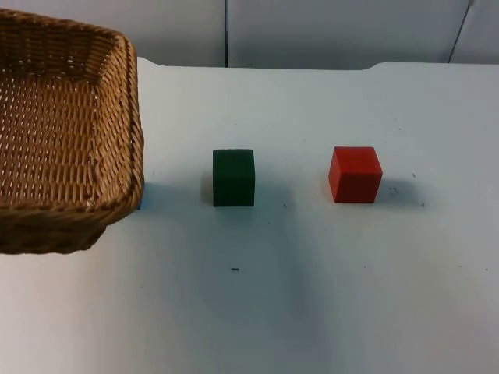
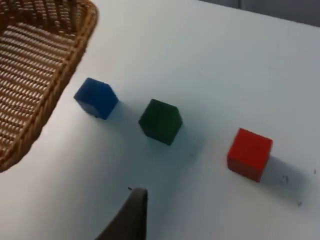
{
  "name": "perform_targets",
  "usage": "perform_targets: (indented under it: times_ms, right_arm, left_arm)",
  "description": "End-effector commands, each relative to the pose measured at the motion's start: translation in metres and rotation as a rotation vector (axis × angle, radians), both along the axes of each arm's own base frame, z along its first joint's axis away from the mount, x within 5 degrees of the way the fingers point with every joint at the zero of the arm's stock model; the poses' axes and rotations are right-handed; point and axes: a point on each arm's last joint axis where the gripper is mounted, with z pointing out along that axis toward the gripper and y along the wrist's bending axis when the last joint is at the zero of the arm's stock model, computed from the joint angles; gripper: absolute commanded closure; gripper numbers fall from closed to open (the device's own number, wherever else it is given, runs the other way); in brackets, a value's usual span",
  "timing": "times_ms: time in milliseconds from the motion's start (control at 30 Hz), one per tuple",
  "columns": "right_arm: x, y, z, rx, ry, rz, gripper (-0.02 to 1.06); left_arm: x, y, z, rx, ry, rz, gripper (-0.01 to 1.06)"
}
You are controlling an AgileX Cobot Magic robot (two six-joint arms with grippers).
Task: Pick up the basket with the left hand and place the blue cube into the basket with the right hand.
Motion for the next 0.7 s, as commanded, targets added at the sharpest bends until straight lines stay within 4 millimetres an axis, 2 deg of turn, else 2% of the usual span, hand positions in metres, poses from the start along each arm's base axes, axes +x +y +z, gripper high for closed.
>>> perform_targets:
  times_ms: [0, 100, 133, 267, 300, 467, 500, 600, 667]
  right_arm:
    - [0.010, 0.021, 0.003, -0.066, -0.040, 0.093, 0.01]
    - [0.023, 0.056, -0.001, -0.140, -0.048, 0.191, 0.01]
    - [0.023, 0.056, -0.001, -0.140, -0.048, 0.191, 0.01]
    - [0.041, 0.097, -0.014, -0.187, -0.020, 0.302, 0.01]
    - [0.041, 0.097, -0.014, -0.187, -0.020, 0.302, 0.01]
    - [0.062, 0.129, -0.032, -0.216, 0.036, 0.376, 0.01]
    - [0.062, 0.129, -0.032, -0.216, 0.036, 0.376, 0.01]
    - [0.076, 0.152, -0.043, -0.227, 0.032, 0.426, 0.01]
    - [0.080, 0.158, -0.047, -0.241, 0.030, 0.451, 0.01]
  left_arm:
    - [-0.001, 0.000, 0.003, -0.003, -0.015, 0.004, 1.05]
    - [-0.001, 0.000, 0.003, -0.002, -0.016, 0.005, 1.05]
    - [-0.001, 0.000, 0.003, -0.002, -0.016, 0.005, 1.05]
    - [-0.002, 0.004, 0.002, 0.029, -0.007, 0.005, 1.05]
    - [-0.002, 0.004, 0.002, 0.029, -0.007, 0.005, 1.05]
    - [-0.009, 0.027, 0.001, 0.037, 0.003, 0.072, 1.05]
    - [-0.009, 0.027, 0.001, 0.037, 0.003, 0.072, 1.05]
    - [-0.010, 0.033, 0.001, 0.052, -0.002, 0.087, 1.05]
    - [-0.010, 0.032, 0.001, 0.059, -0.005, 0.076, 1.05]
